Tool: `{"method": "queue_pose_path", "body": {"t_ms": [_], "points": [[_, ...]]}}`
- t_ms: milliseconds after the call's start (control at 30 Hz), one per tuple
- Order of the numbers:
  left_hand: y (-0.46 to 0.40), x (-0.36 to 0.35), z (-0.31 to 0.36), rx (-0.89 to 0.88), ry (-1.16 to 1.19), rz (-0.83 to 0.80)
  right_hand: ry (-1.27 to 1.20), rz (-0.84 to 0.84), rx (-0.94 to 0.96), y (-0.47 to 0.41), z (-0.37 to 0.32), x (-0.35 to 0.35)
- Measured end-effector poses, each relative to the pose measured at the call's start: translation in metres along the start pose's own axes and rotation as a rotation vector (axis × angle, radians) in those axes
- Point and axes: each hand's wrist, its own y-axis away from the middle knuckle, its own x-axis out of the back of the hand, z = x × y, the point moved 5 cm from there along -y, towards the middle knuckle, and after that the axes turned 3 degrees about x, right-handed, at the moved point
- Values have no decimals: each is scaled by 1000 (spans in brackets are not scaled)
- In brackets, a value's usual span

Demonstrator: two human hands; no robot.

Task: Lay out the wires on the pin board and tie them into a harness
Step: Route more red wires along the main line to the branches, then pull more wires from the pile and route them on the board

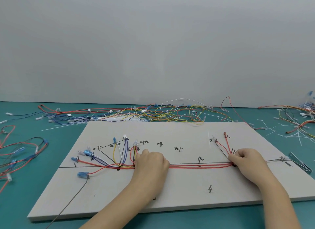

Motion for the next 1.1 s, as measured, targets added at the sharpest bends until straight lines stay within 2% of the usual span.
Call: {"method": "queue_pose_path", "body": {"t_ms": [133,267,433,500,633,733,867,967,1100], "points": [[-5,10,-1,38,20,-46,-37,26,-7,-2,3,1],[-15,36,-4,64,95,20,-119,108,-1,-4,4,5],[-37,60,-52,242,221,30,-150,133,23,-4,1,3],[-50,66,-79,305,214,-40,-155,135,23,-4,1,3],[-83,71,-142,468,51,-278,-152,135,25,-3,0,3],[-106,72,-176,509,145,-192,-145,136,15,-4,-1,3],[-111,67,-198,390,90,14,-148,122,10,-3,0,2],[-100,44,-206,314,49,5,-146,112,6,-3,1,2],[-98,30,-213,341,54,-3,-134,104,2,-4,1,2]]}}
